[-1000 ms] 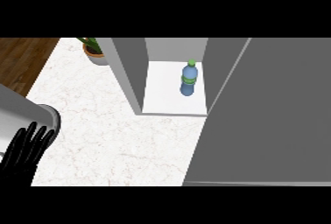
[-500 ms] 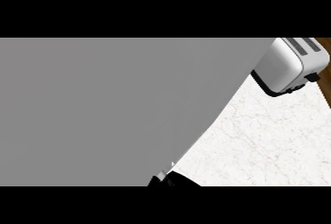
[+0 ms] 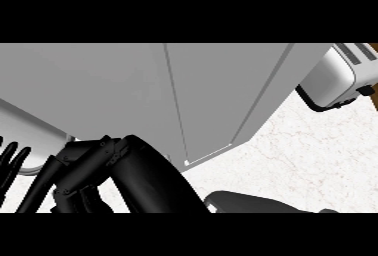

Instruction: Pick up the bottled water, place it into the cabinet and close the cabinet

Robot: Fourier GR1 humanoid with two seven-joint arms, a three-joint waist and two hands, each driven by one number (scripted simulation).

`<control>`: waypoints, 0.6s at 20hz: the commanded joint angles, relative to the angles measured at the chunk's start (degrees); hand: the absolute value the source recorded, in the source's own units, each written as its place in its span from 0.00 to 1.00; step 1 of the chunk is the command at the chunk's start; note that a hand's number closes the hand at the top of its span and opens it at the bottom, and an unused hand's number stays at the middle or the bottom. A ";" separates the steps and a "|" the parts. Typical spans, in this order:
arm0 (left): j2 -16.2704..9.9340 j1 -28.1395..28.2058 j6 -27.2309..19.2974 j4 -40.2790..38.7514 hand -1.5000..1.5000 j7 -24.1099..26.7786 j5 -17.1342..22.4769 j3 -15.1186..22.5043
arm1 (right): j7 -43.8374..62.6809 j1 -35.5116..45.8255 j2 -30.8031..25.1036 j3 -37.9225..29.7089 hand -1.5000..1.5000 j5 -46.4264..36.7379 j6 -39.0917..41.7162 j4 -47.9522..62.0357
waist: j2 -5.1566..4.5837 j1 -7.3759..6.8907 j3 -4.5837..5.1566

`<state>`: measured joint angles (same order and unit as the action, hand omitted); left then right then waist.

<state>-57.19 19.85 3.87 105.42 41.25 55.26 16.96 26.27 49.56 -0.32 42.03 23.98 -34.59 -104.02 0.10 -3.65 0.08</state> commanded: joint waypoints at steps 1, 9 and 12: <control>-0.63 3.42 -2.07 4.12 0.00 -0.25 -0.43 -2.23 | -1.30 8.66 0.31 -5.29 1.00 8.72 3.26 8.46 | -0.19 0.34 -0.08; -0.75 5.05 0.07 3.96 0.00 -1.58 0.77 -5.61 | -1.56 5.11 -0.37 -7.76 1.00 20.67 26.95 16.67 | -0.32 1.95 -0.12; 1.03 6.06 -2.11 7.34 0.00 -3.41 -0.96 -5.25 | -4.31 5.12 0.10 -10.90 1.00 18.49 29.51 20.70 | -0.14 2.47 -0.12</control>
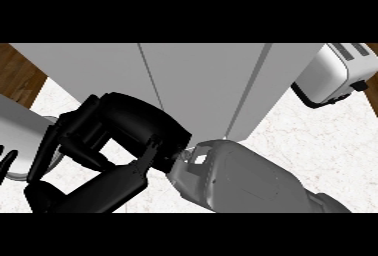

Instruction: Pick up the bottled water, place it into the cabinet and close the cabinet

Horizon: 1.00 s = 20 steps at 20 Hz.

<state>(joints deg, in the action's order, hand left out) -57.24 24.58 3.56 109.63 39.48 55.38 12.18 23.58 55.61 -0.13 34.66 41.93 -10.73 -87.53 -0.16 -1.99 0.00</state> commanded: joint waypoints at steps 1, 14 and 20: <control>-0.51 3.14 1.95 1.86 0.00 -0.72 0.14 -3.11 | -5.72 -2.26 0.12 -1.29 1.00 0.69 5.75 7.52 | 0.10 0.23 -0.01; 2.07 4.28 2.22 1.79 0.00 -3.60 -1.46 -5.97 | -10.75 1.30 -8.70 -15.81 1.00 -7.98 8.47 18.07 | 0.09 1.41 0.00; 3.35 2.42 1.54 2.46 0.00 -4.27 -2.28 -5.51 | -15.04 0.94 -8.41 -15.85 1.00 -11.85 7.31 24.08 | -0.20 0.99 0.02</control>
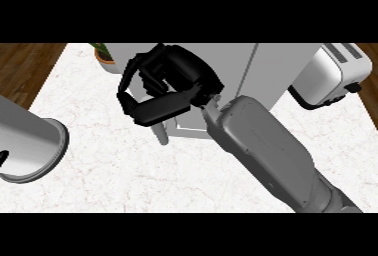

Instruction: Pick up the bottled water, place it into the cabinet and close the cabinet

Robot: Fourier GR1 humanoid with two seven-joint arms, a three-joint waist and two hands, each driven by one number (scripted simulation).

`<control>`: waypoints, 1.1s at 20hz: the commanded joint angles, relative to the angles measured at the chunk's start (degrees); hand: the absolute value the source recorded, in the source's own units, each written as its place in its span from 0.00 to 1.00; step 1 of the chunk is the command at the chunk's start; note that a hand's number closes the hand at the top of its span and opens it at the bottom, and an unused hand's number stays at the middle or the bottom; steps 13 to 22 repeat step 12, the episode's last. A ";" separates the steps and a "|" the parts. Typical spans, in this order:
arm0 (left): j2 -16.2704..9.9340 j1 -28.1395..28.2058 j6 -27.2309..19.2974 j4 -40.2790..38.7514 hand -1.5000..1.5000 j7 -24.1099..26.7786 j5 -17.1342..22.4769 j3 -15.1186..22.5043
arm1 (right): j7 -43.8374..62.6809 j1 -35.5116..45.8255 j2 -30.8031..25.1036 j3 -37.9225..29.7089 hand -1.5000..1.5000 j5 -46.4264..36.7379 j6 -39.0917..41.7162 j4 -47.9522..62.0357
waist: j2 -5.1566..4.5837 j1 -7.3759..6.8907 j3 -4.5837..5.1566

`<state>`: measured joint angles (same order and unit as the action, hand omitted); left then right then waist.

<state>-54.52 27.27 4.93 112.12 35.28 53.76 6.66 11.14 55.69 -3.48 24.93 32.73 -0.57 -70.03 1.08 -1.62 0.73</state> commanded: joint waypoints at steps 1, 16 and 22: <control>-0.13 -1.25 -2.07 2.63 0.00 -3.20 0.16 0.97 | -3.17 1.43 -4.07 -5.58 1.00 -3.66 -3.98 6.86 | -1.53 0.90 -0.78; 1.26 -2.85 -1.95 3.19 0.00 -4.08 0.20 0.43 | -5.91 2.58 -4.60 -7.34 0.00 -5.51 -4.55 8.63 | -1.60 0.74 -0.73; 1.26 -2.85 -1.95 3.19 0.00 -4.08 0.20 0.43 | -5.91 2.58 -4.60 -7.34 0.00 -5.51 -4.55 8.63 | -1.60 0.74 -0.73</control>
